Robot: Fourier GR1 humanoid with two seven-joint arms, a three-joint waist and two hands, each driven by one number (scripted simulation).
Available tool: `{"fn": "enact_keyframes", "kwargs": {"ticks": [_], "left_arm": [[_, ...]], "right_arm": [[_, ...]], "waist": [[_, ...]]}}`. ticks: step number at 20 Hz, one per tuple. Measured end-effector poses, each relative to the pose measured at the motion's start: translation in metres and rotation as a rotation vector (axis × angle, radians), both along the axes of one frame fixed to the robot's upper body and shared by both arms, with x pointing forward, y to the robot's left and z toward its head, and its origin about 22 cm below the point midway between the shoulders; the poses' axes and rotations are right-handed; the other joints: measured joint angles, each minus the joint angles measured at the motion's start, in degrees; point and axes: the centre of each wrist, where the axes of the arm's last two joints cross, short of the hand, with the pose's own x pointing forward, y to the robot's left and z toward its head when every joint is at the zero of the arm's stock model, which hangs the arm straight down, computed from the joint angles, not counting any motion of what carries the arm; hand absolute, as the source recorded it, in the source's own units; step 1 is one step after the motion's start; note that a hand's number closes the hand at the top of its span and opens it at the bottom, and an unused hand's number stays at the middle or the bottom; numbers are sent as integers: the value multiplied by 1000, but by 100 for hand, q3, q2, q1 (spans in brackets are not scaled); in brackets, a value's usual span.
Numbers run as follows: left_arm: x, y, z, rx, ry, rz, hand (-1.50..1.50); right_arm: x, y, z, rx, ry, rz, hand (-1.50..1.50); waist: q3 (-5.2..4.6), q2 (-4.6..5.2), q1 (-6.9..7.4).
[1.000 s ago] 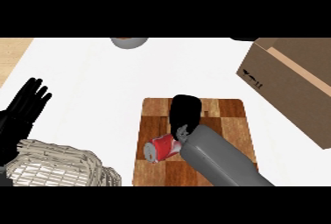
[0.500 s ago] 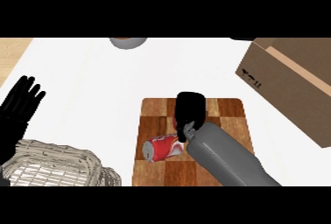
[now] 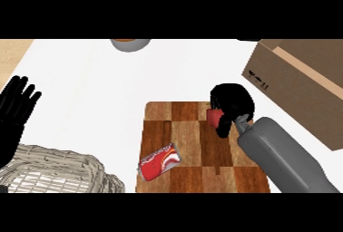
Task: Pick the bell pepper from the cutting board and place it in the cardboard box
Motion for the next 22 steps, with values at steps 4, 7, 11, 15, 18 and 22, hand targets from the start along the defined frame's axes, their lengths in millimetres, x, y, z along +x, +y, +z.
{"fn": "enact_keyframes", "kwargs": {"ticks": [4, 7, 11, 15, 18, 22], "left_arm": [[-1, -1, 2, -3, 1, 9, 0], [-2, 0, 2, -1, 5, 22, 0], [-4, 1, 2, 6, 1, 19, 0], [-4, 1, 2, 5, 10, 26, 0], [-3, 0, 3, 7, 12, 29, 0], [-1, -2, 4, 7, 14, 22, 0]], "right_arm": [[0, -9, 29, 42, -104, 43, 150], [-5, -11, 60, 74, -205, 68, 150], [-14, -11, 103, 112, -345, 50, 150], [-22, -18, 146, 131, -479, -37, 150], [-27, -30, 169, 142, -542, -116, 150], [-28, -52, 190, 135, -593, -214, 150]], "waist": [[-3, -21, -34], [-7, -40, -75], [-18, -54, -94], [-18, -56, -109], [-18, -44, -92], [-18, -22, -57]]}}
